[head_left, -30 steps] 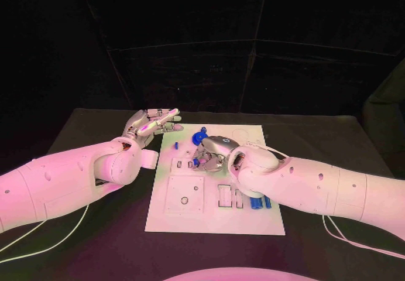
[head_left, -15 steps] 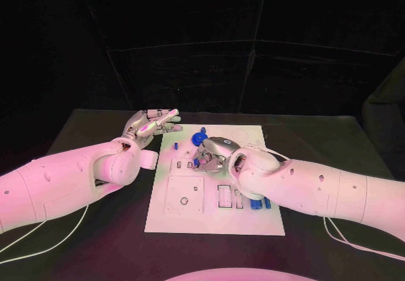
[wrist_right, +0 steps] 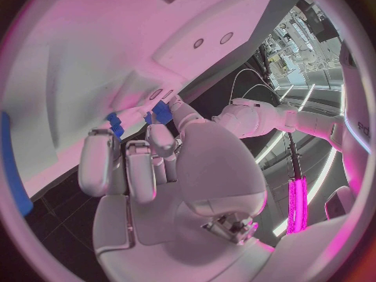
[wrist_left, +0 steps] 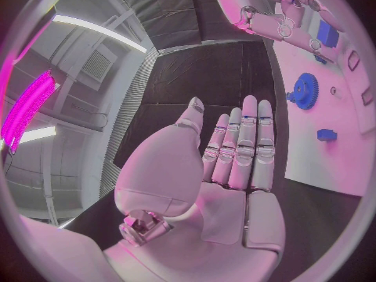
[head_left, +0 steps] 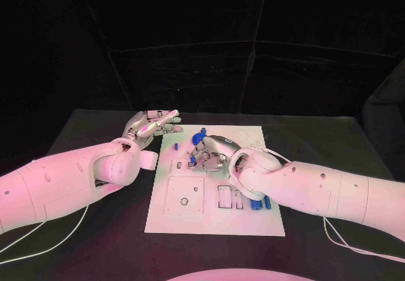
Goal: Assemble the parts on the task board
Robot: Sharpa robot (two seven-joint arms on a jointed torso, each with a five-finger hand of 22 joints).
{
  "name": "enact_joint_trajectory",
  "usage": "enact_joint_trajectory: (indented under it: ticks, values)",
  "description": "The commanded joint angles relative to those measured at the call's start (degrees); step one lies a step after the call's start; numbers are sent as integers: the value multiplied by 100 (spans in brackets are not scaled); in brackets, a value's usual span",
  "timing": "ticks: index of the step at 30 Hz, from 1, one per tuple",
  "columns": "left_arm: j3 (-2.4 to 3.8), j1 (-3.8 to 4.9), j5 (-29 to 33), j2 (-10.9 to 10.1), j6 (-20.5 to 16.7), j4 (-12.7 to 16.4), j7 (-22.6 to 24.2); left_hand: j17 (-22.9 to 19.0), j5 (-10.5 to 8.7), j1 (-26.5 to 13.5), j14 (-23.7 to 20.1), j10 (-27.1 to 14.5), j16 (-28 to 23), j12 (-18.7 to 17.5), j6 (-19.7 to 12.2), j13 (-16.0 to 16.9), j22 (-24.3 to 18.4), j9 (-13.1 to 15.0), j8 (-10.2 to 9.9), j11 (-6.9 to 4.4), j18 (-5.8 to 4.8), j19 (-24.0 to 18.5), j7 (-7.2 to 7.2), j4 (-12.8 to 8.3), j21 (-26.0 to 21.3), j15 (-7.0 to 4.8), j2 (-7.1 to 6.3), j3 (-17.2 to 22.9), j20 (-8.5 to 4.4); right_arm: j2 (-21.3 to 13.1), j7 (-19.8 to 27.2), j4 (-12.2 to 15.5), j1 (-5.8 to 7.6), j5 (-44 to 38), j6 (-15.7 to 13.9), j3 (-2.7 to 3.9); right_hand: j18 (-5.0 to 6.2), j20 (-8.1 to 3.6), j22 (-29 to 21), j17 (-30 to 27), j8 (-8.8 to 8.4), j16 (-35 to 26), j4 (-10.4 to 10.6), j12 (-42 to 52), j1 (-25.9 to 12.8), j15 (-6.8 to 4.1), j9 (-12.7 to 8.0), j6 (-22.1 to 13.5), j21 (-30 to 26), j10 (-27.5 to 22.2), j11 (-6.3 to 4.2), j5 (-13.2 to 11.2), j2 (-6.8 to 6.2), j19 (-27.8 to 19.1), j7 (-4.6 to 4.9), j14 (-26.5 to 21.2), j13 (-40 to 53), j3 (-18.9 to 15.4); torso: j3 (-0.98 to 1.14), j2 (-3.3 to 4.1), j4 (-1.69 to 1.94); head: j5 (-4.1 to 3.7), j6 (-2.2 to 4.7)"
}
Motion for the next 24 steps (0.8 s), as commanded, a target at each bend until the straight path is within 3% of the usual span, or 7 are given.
enact_joint_trajectory:
  ticks: [1,8,17,22,24]
  values:
    - [1,7,1,4,101,-7,-25,14,22,0,55,61,-26,-21,60,1,-7,4,-37,2,42,40,5,-27,-19,-7,62,-16,-6,-4,533,-6,9,458,-263,2,-44,13,13,851,17,-13,-3,23,28,6,7,41,26,31,-14,16,-63,30,-6,455,32,27,2,1,-1,5,6]
    - [-7,6,1,10,115,-23,-43,25,22,-3,77,83,-24,-18,74,4,-9,5,-37,-4,42,61,0,-34,-19,-14,70,-24,-12,6,671,-59,10,731,-129,2,-48,9,35,858,-30,-12,-70,-135,92,7,-7,13,36,-66,-6,-158,-123,37,8,456,-97,11,-2,-3,10,7,7]
    - [-13,4,1,19,116,-37,-45,29,22,-3,85,90,-23,-19,79,4,-9,5,-37,-6,42,68,-2,-37,-19,-16,73,-28,-14,45,662,-119,9,838,-14,1,-48,0,40,836,-54,-30,-227,-1380,299,0,-6,47,37,-641,-15,-215,-82,33,8,448,-1134,89,0,0,1,25,-1]
    - [-16,3,1,25,115,-44,-45,30,22,-3,86,91,-23,-19,79,4,-9,5,-37,-7,42,70,-3,-38,-19,-17,73,-28,-15,59,640,-152,6,848,28,1,-47,-2,35,751,-69,-79,-259,-2827,313,1,-10,27,32,-1151,-20,-207,-73,26,20,428,-2316,158,3,2,2,40,-10]
    - [-17,3,1,26,115,-45,-46,30,22,-3,86,91,-23,-19,79,4,-9,5,-37,-7,42,70,-3,-38,-19,-17,73,-28,-15,64,625,-169,2,849,38,0,-45,-7,34,718,-66,-100,-263,-3226,312,-9,-8,11,31,-1103,1,-196,-84,24,7,421,-2644,206,2,4,1,42,-8]
